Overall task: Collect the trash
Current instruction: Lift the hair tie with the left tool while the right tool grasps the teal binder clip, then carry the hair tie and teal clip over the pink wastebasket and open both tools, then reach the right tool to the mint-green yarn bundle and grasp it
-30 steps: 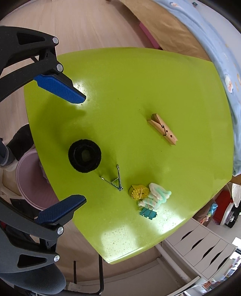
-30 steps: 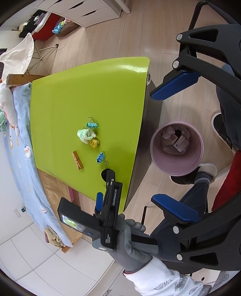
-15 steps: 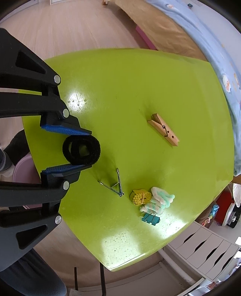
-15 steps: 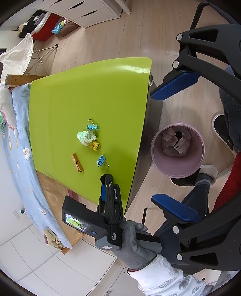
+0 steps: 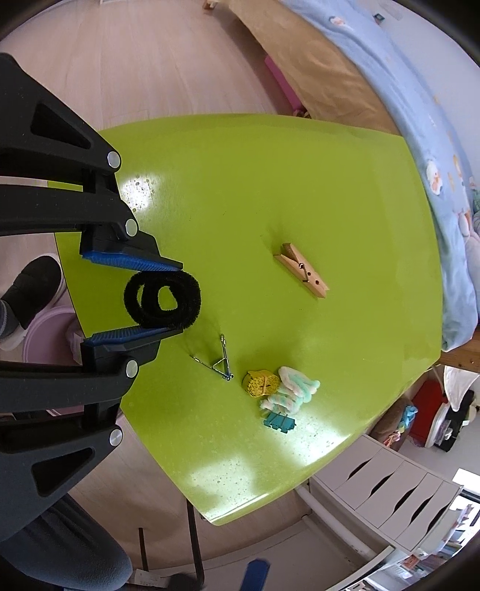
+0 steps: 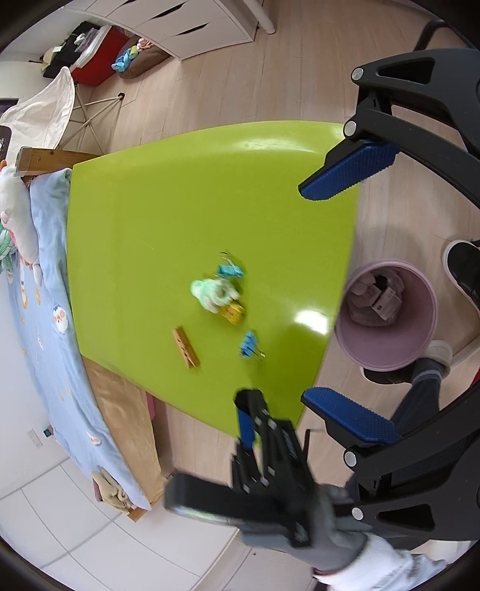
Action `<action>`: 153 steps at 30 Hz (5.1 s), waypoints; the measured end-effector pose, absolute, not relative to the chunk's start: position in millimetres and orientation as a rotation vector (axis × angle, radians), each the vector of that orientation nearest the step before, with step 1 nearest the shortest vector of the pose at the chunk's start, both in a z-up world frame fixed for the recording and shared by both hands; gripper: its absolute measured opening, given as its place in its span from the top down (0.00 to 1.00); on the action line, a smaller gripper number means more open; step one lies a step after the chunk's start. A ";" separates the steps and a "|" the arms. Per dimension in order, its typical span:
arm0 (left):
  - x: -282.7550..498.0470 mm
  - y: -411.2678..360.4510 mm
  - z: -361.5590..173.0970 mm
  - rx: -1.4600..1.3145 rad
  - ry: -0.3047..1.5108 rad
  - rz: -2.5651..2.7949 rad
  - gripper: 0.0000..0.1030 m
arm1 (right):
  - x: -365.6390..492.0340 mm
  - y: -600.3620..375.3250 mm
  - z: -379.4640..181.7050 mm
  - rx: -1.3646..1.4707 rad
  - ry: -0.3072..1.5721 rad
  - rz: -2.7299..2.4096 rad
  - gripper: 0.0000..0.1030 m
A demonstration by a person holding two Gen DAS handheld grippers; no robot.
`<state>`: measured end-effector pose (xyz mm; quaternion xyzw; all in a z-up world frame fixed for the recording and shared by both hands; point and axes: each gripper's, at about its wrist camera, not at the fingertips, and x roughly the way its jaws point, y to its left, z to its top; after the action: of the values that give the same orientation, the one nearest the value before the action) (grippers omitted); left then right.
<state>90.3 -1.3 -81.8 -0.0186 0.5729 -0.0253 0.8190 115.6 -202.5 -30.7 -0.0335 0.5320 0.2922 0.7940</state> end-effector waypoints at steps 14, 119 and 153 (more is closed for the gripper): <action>82.9 8.0 -69.0 -0.061 1.191 -0.047 0.74 | 191.6 -165.7 -82.6 -0.159 1.271 0.574 0.19; -48.1 -50.8 -8.9 -0.101 1.071 -0.276 0.18 | -3.5 -237.1 3.1 -0.073 1.077 0.721 0.04; -22.9 -5.2 -7.9 -0.156 1.040 -0.148 0.07 | 61.1 -199.1 0.7 -0.053 1.106 0.737 0.03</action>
<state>-22.9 -5.2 -7.9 -0.0745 0.4957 -0.0705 0.8624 61.1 -199.1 0.7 -0.0246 0.5132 0.3421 0.7867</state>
